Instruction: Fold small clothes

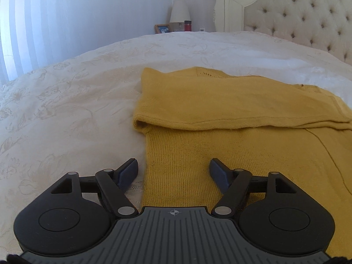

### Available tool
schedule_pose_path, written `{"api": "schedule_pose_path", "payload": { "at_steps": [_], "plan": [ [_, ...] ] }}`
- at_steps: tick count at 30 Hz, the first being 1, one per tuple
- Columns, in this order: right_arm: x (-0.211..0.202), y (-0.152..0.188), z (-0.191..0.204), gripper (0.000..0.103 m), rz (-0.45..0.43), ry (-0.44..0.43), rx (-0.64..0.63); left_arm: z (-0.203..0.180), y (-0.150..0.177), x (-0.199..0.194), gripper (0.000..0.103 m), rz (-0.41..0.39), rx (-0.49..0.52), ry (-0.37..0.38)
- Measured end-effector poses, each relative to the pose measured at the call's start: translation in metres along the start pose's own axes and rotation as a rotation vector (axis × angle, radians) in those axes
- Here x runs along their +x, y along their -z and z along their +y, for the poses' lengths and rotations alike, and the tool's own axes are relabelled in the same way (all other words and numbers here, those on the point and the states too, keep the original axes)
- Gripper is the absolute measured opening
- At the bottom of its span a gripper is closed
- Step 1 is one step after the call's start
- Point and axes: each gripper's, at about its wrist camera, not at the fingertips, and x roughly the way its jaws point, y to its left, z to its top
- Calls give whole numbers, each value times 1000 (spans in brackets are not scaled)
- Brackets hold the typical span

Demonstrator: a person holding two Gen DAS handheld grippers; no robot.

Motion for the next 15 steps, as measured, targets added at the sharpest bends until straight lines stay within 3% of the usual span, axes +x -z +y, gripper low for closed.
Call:
{"api": "schedule_pose_path", "payload": {
  "at_steps": [10, 15],
  "plan": [
    [11, -26, 9, 74, 9, 63, -91, 12, 5, 3, 72, -4, -67, 47],
    [52, -46, -1, 71, 102, 146, -132, 12, 5, 3, 73, -6, -69, 49]
  ]
}}
